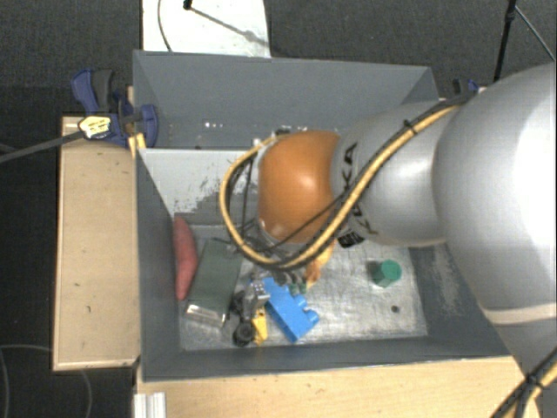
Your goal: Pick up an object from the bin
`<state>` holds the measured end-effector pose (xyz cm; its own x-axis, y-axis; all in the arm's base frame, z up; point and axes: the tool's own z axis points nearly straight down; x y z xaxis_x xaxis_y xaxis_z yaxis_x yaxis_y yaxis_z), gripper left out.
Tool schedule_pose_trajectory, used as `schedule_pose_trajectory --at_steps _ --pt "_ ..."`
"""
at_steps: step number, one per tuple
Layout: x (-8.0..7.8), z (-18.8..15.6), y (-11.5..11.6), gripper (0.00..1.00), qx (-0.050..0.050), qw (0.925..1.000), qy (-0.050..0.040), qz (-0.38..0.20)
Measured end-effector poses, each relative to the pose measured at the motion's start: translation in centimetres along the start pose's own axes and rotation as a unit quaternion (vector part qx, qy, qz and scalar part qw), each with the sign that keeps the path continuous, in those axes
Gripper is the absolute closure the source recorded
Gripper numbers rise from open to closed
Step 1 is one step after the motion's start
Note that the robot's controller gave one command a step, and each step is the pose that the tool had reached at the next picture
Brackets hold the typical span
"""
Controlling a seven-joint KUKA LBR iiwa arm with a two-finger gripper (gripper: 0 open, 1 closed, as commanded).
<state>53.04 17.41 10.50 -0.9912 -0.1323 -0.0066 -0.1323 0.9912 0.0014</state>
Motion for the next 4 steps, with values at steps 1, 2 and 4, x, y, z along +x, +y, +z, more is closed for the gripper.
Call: schedule_pose_trajectory --at_steps 1,2,4 --pt "2.4 0.4 -1.4 0.00 -0.005 0.9996 -0.0158 -0.023" --pt "1.9 1.7 -1.6 1.00 0.000 0.9921 -0.0009 0.126" --pt "2.6 1.5 -1.3 1.00 -0.003 0.9921 -0.0011 0.126"
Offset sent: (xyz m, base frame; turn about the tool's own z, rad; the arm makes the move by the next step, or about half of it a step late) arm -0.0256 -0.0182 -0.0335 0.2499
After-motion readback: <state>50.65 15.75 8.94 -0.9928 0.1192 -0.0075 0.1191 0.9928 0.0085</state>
